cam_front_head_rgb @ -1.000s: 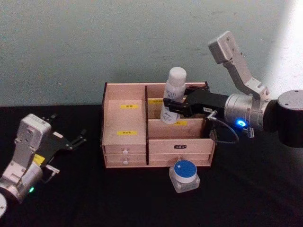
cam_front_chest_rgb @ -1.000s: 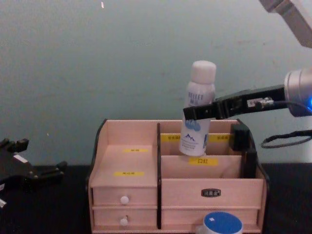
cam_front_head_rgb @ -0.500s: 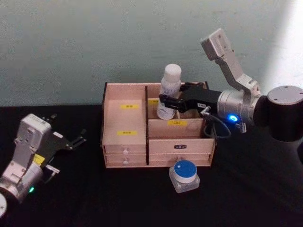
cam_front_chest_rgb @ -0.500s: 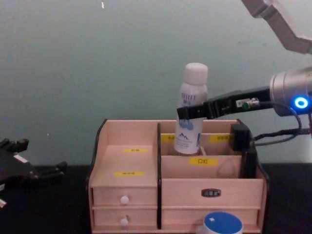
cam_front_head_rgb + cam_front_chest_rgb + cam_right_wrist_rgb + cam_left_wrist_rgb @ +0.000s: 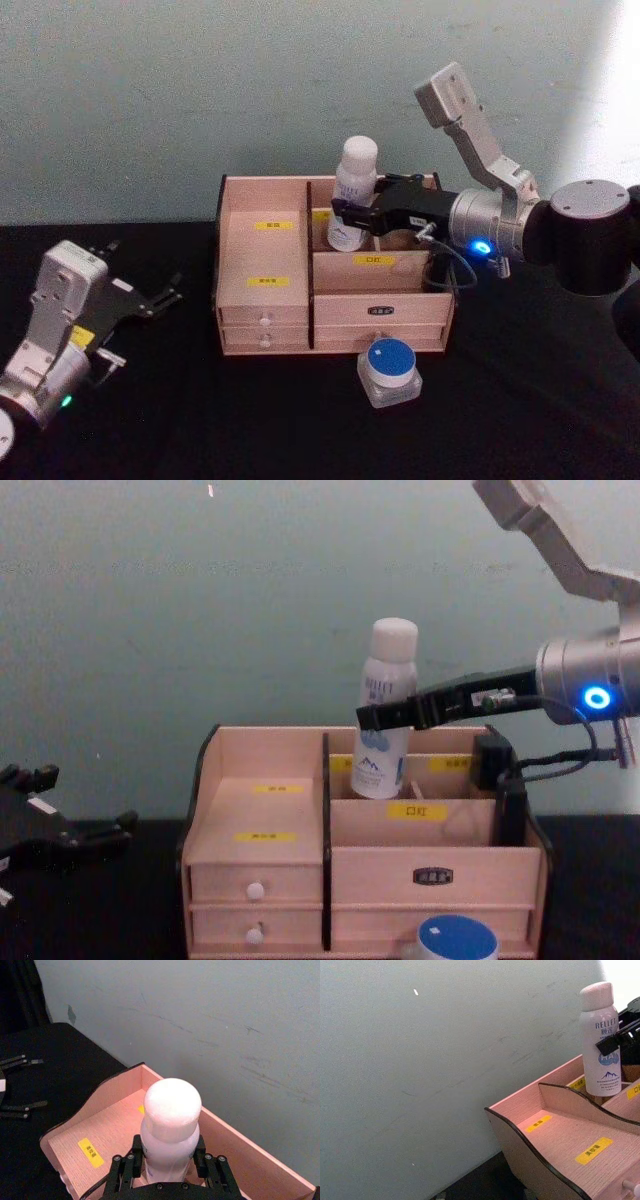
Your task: Pick up the facial cleanser and watermelon frost from the table and place them into the tiered storage box.
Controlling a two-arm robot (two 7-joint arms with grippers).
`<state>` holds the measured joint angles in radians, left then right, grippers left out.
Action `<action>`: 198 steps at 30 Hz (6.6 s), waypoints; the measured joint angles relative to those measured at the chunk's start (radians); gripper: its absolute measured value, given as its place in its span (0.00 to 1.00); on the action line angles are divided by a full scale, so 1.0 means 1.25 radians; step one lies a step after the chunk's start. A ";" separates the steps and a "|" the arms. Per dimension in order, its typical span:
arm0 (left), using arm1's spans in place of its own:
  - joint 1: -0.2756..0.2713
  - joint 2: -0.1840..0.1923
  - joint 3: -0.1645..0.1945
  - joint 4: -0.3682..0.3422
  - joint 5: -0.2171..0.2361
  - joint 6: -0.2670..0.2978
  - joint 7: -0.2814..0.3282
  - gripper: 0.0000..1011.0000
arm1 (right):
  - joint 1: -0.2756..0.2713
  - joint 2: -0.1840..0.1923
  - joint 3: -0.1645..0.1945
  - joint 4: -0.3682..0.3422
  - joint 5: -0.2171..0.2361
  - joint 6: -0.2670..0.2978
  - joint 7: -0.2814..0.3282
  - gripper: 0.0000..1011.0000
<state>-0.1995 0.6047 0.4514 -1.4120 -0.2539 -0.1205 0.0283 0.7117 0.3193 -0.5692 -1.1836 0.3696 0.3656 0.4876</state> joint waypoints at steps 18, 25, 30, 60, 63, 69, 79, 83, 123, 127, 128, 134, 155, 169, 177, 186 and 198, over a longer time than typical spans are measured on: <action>0.000 0.000 0.000 0.000 0.000 0.000 0.000 0.99 | -0.001 -0.010 -0.002 0.023 -0.024 -0.008 0.008 0.59; 0.000 0.000 0.000 0.000 0.000 0.000 0.000 0.99 | 0.002 -0.018 -0.006 0.038 -0.037 -0.013 0.011 0.59; 0.000 0.000 0.000 0.000 0.000 0.000 0.000 0.99 | 0.007 -0.027 -0.010 0.055 -0.047 -0.018 0.012 0.59; 0.000 0.000 0.000 0.000 0.000 0.000 0.000 0.99 | 0.018 -0.059 -0.007 0.118 -0.112 -0.047 0.013 0.59; 0.000 0.000 0.000 0.000 0.000 0.000 0.000 0.99 | 0.018 -0.059 -0.006 0.118 -0.112 -0.047 0.012 0.59; 0.000 0.000 0.000 0.000 0.000 0.000 0.000 0.99 | 0.018 -0.059 -0.006 0.118 -0.111 -0.047 0.012 0.59; 0.000 0.000 0.000 0.000 0.000 0.000 0.000 0.99 | 0.017 -0.059 -0.006 0.118 -0.110 -0.047 0.012 0.65; 0.000 0.000 0.000 0.000 0.000 0.000 0.000 0.99 | 0.017 -0.059 -0.006 0.117 -0.109 -0.047 0.012 0.79; 0.000 0.000 0.000 0.000 0.000 0.000 0.000 0.99 | -0.141 0.076 0.066 -0.203 -0.050 0.043 0.003 0.99; 0.000 0.000 0.000 0.000 0.000 0.000 0.000 0.99 | -0.185 0.115 0.079 -0.260 -0.034 0.054 0.004 0.99; 0.000 0.000 0.000 0.000 0.000 0.000 0.000 0.99 | -0.205 0.131 0.086 -0.285 -0.025 0.056 0.006 0.99; 0.000 0.000 0.000 0.000 0.000 0.000 0.000 0.99 | -0.283 0.202 0.110 -0.375 0.011 0.059 0.016 0.99; 0.000 0.000 0.000 0.000 0.000 0.000 0.000 0.99 | -0.353 0.269 0.066 -0.398 0.039 0.086 0.013 0.99; 0.000 0.000 0.000 0.000 0.000 0.000 0.000 0.99 | -0.316 0.236 0.029 -0.333 0.026 0.093 0.013 0.99; 0.000 0.000 0.000 0.000 0.000 0.000 0.000 0.99 | -0.295 0.222 0.009 -0.311 0.021 0.091 0.026 0.99; 0.000 0.000 0.000 0.000 0.000 0.000 0.000 0.99 | -0.273 0.205 -0.008 -0.283 0.011 0.089 0.030 0.99; 0.000 0.000 0.000 0.000 0.000 0.000 0.000 0.99 | -0.251 0.184 -0.021 -0.250 0.000 0.089 0.034 0.99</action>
<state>-0.1995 0.6047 0.4514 -1.4120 -0.2539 -0.1205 0.0283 0.3981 0.5491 -0.5954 -1.4961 0.3699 0.4764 0.5301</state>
